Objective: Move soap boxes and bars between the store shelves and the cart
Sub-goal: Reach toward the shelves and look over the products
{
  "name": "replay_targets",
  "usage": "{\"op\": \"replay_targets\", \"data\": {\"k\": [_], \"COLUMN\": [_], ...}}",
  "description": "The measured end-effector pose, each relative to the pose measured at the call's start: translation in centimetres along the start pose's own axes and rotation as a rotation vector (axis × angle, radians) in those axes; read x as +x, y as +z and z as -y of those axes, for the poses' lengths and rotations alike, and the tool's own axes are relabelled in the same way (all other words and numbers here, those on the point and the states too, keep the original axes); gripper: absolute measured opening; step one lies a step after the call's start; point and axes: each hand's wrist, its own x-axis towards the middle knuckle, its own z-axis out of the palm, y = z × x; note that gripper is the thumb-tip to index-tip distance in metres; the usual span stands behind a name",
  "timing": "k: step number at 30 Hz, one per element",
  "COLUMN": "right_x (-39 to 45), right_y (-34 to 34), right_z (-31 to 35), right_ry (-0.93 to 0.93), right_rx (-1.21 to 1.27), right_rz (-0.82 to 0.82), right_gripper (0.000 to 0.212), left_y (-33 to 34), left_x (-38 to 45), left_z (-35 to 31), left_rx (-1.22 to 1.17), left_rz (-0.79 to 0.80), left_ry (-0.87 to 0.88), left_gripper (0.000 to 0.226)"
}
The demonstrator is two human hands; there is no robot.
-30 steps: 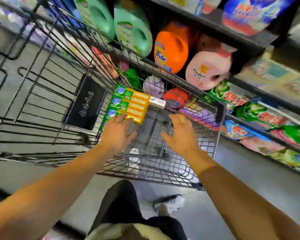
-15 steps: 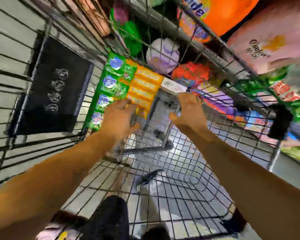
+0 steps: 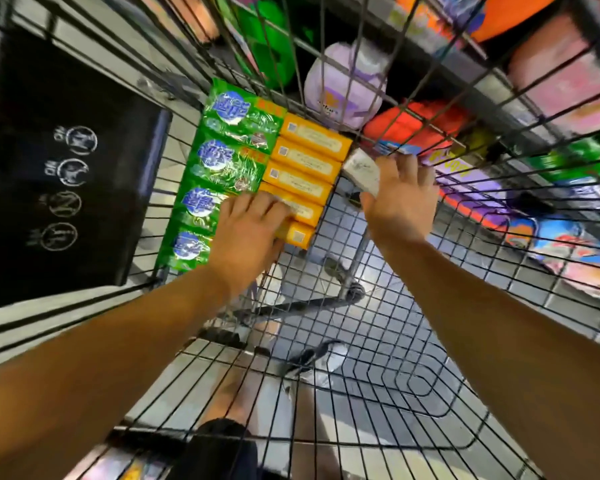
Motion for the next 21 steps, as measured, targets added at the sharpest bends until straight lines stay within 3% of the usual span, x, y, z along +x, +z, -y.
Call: {"op": "replay_targets", "data": {"k": [4,7,12,14,17,21], "right_x": [-0.8,-2.3,-7.5,-9.7,-13.7,-18.8], "right_y": [0.6,0.5,-1.3,-2.1,-4.2,-8.6], "right_z": [-0.4,-1.1,-2.8,-3.6,-4.3,-5.2], "right_ry": [0.077,0.205,0.326,0.363,0.422,0.431], "right_rx": [0.136,0.411,0.511,0.632,0.784,0.951], "right_rz": [0.010,0.121,0.173,0.167,0.120,0.089], "right_gripper": [0.050,0.053,0.021,0.013,0.023,0.028], "left_y": [0.4,0.2,-0.9,-2.5,-5.4,-9.5], "left_x": [-0.2,-0.8,-2.5,-3.3,-4.8,-6.9], "left_z": [0.1,-0.2,-2.1,-3.5,-6.1,-10.2], "left_rx": [0.042,0.053,0.078,-0.066,-0.375,-0.501], "left_rz": [-0.030,0.001,0.138,0.156,0.199,0.269], "left_ry": [0.044,0.028,-0.091,-0.096,-0.159,-0.306], "left_gripper": [0.048,0.048,0.042,0.038,0.048,0.039]}}
